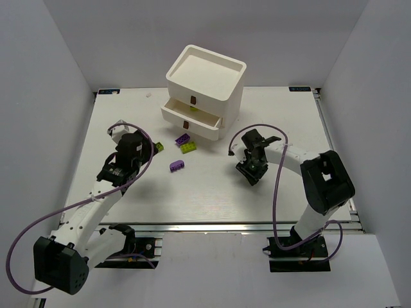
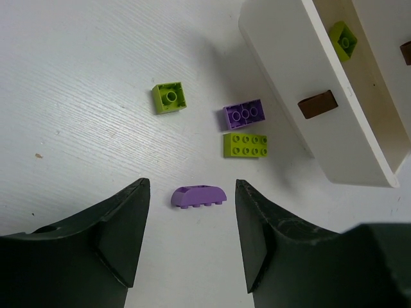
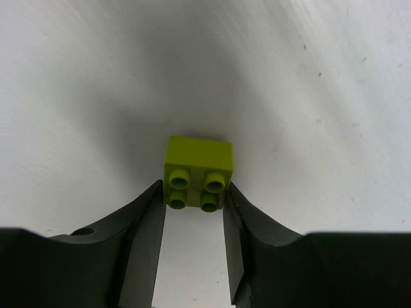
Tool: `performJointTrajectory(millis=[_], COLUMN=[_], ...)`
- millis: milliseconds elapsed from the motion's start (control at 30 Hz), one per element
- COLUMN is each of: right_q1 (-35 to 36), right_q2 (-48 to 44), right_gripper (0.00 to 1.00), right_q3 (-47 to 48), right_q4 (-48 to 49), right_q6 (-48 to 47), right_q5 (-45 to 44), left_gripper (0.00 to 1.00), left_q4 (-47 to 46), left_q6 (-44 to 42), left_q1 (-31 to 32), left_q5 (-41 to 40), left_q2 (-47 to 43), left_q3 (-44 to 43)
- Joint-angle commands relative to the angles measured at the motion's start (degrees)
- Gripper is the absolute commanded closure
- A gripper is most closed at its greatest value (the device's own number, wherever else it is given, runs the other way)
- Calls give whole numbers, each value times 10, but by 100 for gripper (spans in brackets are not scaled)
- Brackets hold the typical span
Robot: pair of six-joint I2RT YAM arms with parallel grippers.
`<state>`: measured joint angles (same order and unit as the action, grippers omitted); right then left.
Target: Sort the legos into containers by color
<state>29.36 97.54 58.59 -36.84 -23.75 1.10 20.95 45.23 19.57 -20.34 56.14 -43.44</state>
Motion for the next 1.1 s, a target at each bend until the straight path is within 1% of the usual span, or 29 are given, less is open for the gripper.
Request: performJointTrajectory(millis=[0, 100, 133, 167, 233, 267, 300, 333, 367, 467, 500, 567, 600, 633, 700, 800, 967, 1067], right_q1=[3, 4, 3, 4, 6, 8, 8, 12, 12, 20, 22, 27, 32, 32, 39, 48, 63, 70], right_q2=[-53, -107, -119, -129, -137, -133, -115, -104, -91, -29, 3, 34, 62, 76, 105, 127, 134, 145], right_gripper=[90, 93, 94, 96, 97, 96, 96, 96, 96, 96, 96, 96, 96, 96, 96, 95, 96, 93], right_q3=[1, 23, 45, 61, 98, 145, 171, 195, 248, 324, 374, 421, 462, 481, 520, 536, 522, 522], right_q4=[23, 19, 22, 28, 34, 38, 40, 42, 43, 52, 52, 51, 49, 49, 45, 55, 83, 92], right_q6=[-49, -110, -122, -139, -143, -140, -122, -112, -99, -38, -22, 17, 27, 50, 62, 78, 79, 79], right_q5=[60, 128, 162, 177, 207, 211, 213, 210, 207, 167, 157, 134, 128, 117, 111, 94, 47, 20], left_gripper=[34, 34, 35, 35, 35, 35, 35, 34, 34, 34, 34, 34, 34, 34, 34, 34, 34, 34], left_q4=[-1, -11, -15, -20, -21, -21, -21, -24, -27, -38, -39, -42, -43, -46, -49, -50, -50, -53], left_q6=[-7, -12, -14, -19, -21, -28, -31, -33, -38, -48, -51, -52, -52, -51, -49, -46, -42, -37], left_q1=[-2, -2, -2, -2, -2, -2, -2, -2, -2, -2, -2, -2, -2, -2, -2, -2, -2, -2], left_q5=[-4, 2, 5, 6, 8, 7, 5, 2, -1, 0, 2, 3, 4, 6, 6, 6, 6, 8], left_q2=[-7, -2, 1, 12, 27, 45, 54, 61, 68, 87, 95, 100, 100, 100, 96, 90, 84, 82], left_q3=[12, 19, 22, 24, 24, 22, 20, 19, 13, -1, -2, -8, -9, -8, -2, 3, 11, 14])
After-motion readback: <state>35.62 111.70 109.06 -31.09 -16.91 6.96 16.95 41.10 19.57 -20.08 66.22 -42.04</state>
